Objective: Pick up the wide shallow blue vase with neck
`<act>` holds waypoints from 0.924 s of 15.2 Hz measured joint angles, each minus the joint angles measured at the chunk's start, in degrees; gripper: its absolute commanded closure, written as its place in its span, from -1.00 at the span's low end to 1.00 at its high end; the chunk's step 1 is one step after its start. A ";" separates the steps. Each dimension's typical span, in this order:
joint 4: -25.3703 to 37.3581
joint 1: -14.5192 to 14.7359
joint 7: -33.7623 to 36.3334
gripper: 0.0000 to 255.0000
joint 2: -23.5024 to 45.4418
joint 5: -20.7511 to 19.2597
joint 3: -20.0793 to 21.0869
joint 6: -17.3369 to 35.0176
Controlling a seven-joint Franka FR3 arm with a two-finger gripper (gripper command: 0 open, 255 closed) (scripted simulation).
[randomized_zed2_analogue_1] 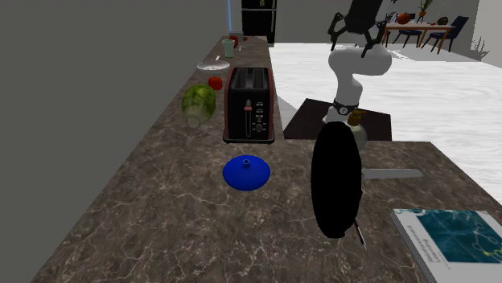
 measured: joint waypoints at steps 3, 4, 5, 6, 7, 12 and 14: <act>-0.02 -0.18 -1.14 -1.00 1.95 -0.40 -1.15 2.02; 0.05 -0.26 -1.83 -1.00 3.57 -0.60 -1.89 3.61; -0.07 -0.36 -2.66 -1.00 5.04 -0.82 -2.72 5.23; 0.71 -0.42 -3.54 -1.00 6.86 -0.95 -3.50 6.36; 1.21 -0.54 -4.58 -1.00 8.66 -1.13 -4.45 7.73; 4.19 -0.69 -9.55 -1.00 18.42 -0.97 -8.68 14.75; 5.47 -0.56 -11.42 -1.00 22.42 -0.39 -10.05 17.41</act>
